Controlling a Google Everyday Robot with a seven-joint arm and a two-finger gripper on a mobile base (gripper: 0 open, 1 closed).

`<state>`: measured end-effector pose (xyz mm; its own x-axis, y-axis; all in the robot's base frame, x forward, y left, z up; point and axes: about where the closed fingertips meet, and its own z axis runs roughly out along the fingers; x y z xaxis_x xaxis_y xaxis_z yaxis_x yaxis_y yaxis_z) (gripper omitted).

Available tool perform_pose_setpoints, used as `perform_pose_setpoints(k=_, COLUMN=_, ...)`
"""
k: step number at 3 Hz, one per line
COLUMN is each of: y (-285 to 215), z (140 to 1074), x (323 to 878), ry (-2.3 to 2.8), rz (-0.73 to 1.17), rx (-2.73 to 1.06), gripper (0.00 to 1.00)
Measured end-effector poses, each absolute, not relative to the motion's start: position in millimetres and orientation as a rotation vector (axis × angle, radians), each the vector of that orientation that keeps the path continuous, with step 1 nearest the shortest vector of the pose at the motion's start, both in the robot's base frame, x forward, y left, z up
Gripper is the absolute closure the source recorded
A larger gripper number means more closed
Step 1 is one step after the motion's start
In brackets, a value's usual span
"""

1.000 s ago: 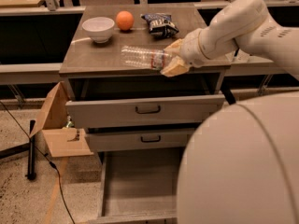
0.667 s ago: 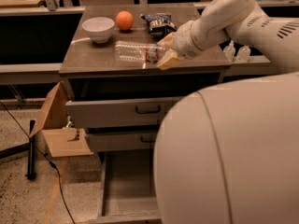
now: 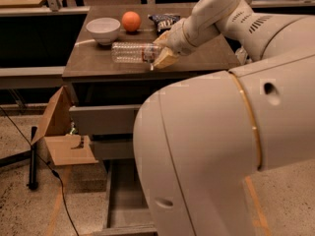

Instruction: Pick water bottle from bottom drawer and place on counter

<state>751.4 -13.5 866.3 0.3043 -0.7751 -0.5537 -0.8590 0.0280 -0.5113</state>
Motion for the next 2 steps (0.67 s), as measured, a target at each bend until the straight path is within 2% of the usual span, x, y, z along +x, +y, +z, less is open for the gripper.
perform_pose_setpoints(k=2, y=2.5, z=857.5, x=777.8, ry=1.471, rz=0.172, rx=-1.754, gripper=0.15)
